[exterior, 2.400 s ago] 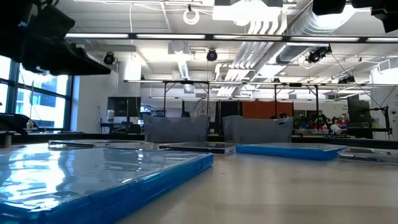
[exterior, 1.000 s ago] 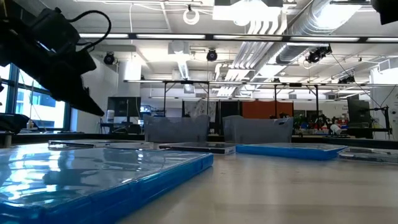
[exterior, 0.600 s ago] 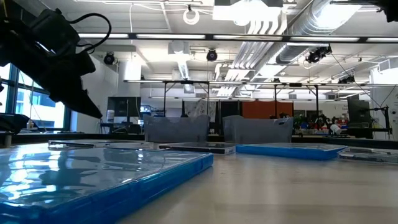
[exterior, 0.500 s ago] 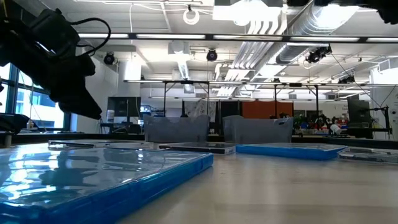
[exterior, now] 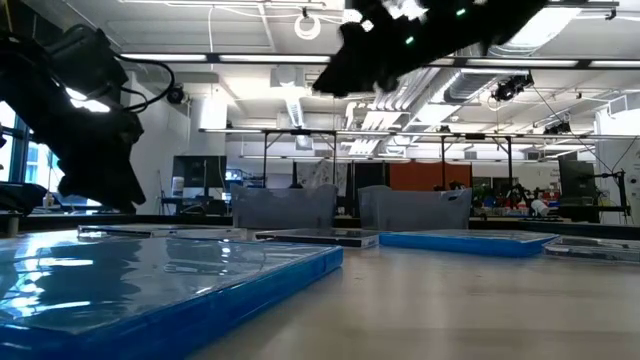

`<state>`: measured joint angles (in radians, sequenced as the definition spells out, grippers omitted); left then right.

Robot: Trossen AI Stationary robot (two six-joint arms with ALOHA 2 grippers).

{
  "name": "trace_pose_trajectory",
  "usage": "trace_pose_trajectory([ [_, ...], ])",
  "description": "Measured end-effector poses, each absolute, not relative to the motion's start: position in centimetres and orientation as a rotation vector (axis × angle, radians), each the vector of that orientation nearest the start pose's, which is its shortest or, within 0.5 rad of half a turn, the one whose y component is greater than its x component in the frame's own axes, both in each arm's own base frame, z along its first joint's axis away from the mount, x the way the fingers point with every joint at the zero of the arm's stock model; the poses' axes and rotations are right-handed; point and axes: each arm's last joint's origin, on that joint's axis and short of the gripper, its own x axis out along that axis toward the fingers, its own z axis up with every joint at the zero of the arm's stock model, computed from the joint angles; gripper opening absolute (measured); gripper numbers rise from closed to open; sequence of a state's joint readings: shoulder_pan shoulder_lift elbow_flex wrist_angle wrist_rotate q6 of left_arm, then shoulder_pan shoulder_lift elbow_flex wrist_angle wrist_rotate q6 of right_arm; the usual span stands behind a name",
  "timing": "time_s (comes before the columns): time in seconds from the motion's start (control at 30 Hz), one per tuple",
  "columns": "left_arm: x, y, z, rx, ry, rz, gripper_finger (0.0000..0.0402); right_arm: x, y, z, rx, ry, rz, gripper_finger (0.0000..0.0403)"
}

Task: Pick & place jewel cases by type
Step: Put the top left black cd case into the left black bin

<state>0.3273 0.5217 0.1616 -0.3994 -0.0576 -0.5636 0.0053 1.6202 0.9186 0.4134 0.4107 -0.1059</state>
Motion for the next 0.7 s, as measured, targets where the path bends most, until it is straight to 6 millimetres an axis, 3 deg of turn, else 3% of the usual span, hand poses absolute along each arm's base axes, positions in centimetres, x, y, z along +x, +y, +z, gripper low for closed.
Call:
trace_pose_trajectory([
  [0.17, 10.5, 3.8, 13.8, -0.621, 0.634, 0.581, 0.0201, 37.8, -1.1, 21.9, -0.239, 0.478, -0.363, 0.0097],
  [0.3, 10.6, 3.8, 13.9, -0.621, 0.625, 0.581, 0.0201, 39.1, -0.8, 22.0, -0.194, 0.464, -0.225, 0.0097],
  [0.53, 10.5, 4.0, 13.9, -0.598, 0.610, 0.633, 0.0201, 39.2, -0.5, 21.3, -0.210, 0.513, -0.138, 0.0099],
  [0.7, 10.8, 4.0, 14.2, -0.603, 0.572, 0.613, 0.0201, 39.3, -0.6, 21.4, -0.246, 0.499, -0.126, 0.0138],
])
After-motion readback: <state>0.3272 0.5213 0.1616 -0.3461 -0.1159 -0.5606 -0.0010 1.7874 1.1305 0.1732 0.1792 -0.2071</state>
